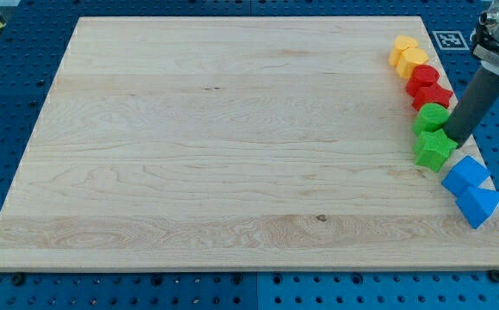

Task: Push green circle towards center of the board

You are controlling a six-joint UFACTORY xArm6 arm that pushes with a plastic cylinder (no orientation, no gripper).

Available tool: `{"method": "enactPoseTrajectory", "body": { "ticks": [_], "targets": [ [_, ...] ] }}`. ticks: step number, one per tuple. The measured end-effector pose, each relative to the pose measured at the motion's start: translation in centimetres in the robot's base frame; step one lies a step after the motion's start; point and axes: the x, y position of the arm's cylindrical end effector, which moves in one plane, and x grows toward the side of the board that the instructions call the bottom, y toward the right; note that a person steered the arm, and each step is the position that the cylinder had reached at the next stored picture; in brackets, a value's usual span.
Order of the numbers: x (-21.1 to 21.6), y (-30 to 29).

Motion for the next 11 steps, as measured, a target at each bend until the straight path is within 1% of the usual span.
{"method": "enactPoseTrajectory", "body": {
  "ticks": [1, 2, 3, 5, 8, 9, 10, 11],
  "targets": [
    [0.0, 0.0],
    [0.0, 1.5],
    [0.0, 1.9],
    [-2.4, 1.9],
    [-1.8, -2.2],
    [-3.1, -0.8],
    [-2.8, -2.0],
    [-2.5, -4.9]
  ]
}}
